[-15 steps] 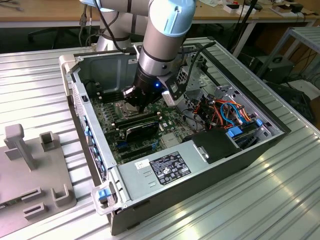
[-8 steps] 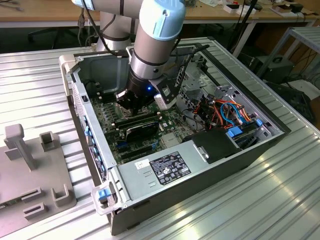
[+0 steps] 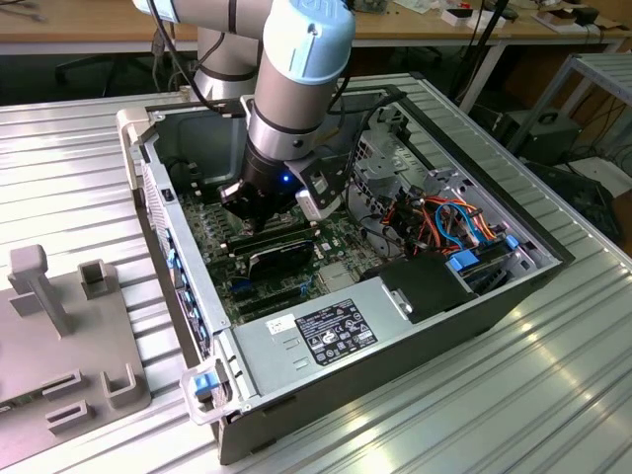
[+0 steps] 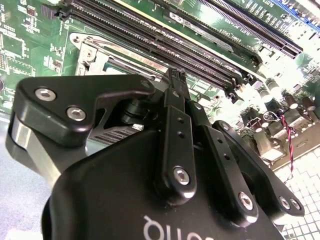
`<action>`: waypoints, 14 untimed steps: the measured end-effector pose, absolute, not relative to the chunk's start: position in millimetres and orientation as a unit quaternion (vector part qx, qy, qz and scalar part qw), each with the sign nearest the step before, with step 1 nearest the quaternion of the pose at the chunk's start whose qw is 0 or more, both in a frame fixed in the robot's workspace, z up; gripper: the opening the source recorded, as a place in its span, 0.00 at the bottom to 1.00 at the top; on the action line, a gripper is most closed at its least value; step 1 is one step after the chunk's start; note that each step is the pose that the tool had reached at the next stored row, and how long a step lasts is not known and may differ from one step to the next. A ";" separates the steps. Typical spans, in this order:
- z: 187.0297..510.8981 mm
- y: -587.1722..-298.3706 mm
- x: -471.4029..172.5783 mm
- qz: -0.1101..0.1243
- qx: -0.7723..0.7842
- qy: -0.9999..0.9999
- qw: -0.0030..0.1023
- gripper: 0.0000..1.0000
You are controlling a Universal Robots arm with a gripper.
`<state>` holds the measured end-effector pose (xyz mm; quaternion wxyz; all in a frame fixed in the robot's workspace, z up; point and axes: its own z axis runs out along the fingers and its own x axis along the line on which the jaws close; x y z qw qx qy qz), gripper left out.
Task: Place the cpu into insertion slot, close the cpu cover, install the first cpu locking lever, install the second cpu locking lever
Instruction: 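Install the second cpu locking lever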
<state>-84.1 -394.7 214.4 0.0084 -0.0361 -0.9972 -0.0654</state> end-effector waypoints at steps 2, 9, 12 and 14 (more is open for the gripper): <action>214.4 -394.7 -84.2 -0.065 -0.036 -0.997 0.008 0.11; 213.6 -394.7 -83.9 -0.065 -0.036 -0.997 0.008 0.11; 213.3 -394.6 -84.7 -0.066 -0.036 -0.997 0.008 0.11; 213.4 -394.7 -87.7 -0.065 -0.036 -0.997 0.008 0.11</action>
